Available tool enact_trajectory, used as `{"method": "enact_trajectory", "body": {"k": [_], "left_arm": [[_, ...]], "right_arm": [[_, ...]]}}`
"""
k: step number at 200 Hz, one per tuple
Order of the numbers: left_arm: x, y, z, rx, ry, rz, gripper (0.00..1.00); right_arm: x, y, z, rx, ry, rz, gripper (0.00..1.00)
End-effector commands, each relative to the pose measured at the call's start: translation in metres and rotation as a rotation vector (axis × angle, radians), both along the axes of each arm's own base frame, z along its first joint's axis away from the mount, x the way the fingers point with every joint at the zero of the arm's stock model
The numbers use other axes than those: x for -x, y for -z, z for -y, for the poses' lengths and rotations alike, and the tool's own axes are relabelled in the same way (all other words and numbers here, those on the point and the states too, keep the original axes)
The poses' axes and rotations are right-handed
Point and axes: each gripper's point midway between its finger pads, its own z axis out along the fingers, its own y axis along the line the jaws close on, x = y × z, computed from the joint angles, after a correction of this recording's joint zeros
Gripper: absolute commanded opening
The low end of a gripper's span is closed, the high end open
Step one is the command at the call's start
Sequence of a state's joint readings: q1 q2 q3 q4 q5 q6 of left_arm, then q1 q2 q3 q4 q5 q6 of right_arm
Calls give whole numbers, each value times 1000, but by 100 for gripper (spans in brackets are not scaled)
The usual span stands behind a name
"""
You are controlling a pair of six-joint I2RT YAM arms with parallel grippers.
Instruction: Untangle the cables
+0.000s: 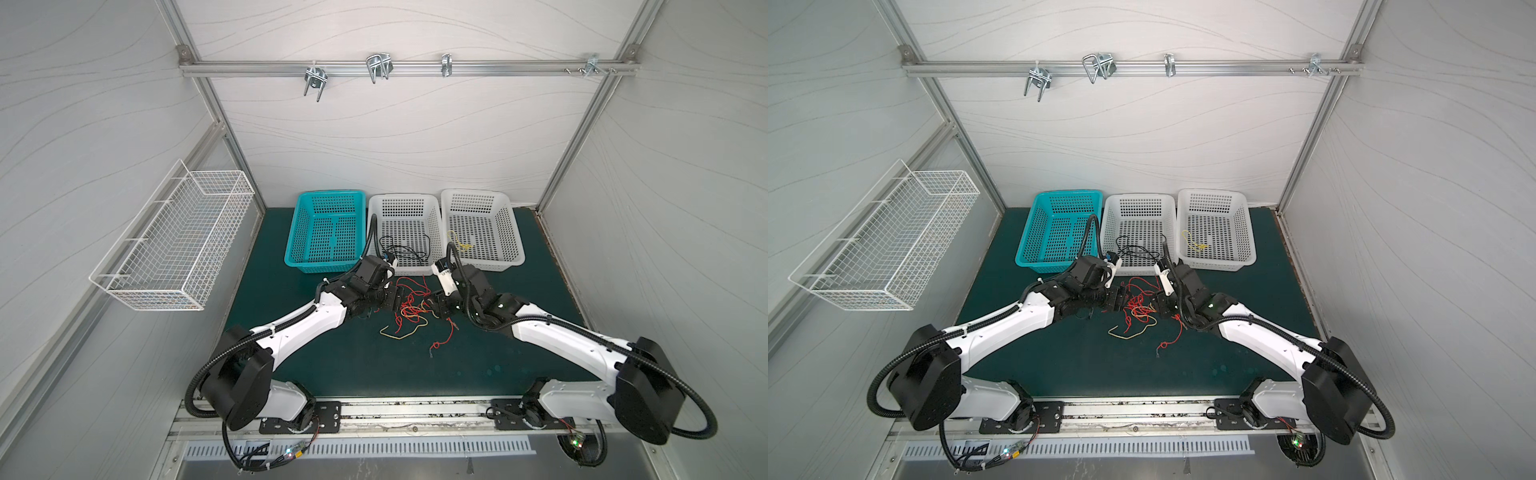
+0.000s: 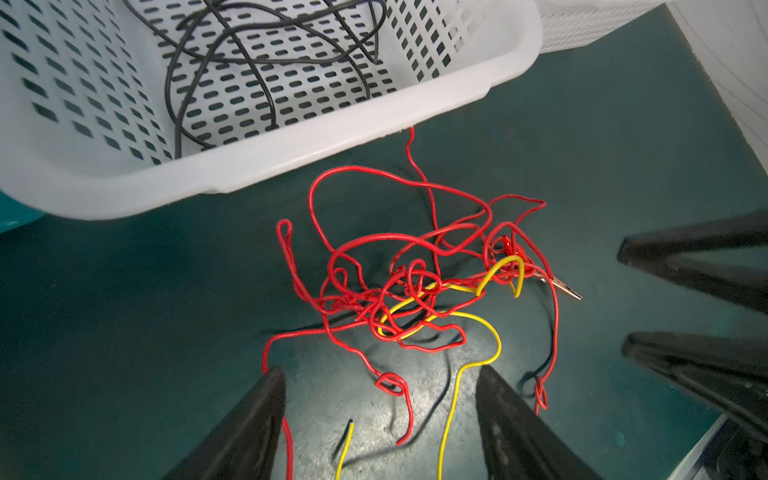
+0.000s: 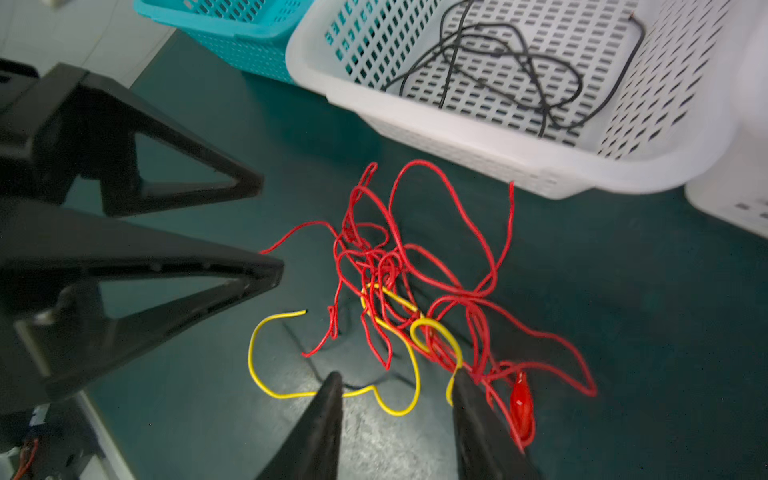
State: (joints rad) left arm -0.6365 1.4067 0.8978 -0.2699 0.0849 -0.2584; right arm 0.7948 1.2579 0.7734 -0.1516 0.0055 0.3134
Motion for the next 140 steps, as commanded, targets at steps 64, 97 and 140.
{"method": "enact_trajectory", "body": {"k": [64, 97, 140], "left_arm": [[-20, 6, 23, 75, -40, -1, 73], [-26, 12, 25, 63, -49, -2, 73], [-35, 28, 24, 36, -89, -11, 73]], "right_arm": [[7, 27, -19, -79, 41, -137, 32], [-3, 34, -25, -71, 81, -149, 27], [-16, 45, -22, -37, 153, -148, 24]]}}
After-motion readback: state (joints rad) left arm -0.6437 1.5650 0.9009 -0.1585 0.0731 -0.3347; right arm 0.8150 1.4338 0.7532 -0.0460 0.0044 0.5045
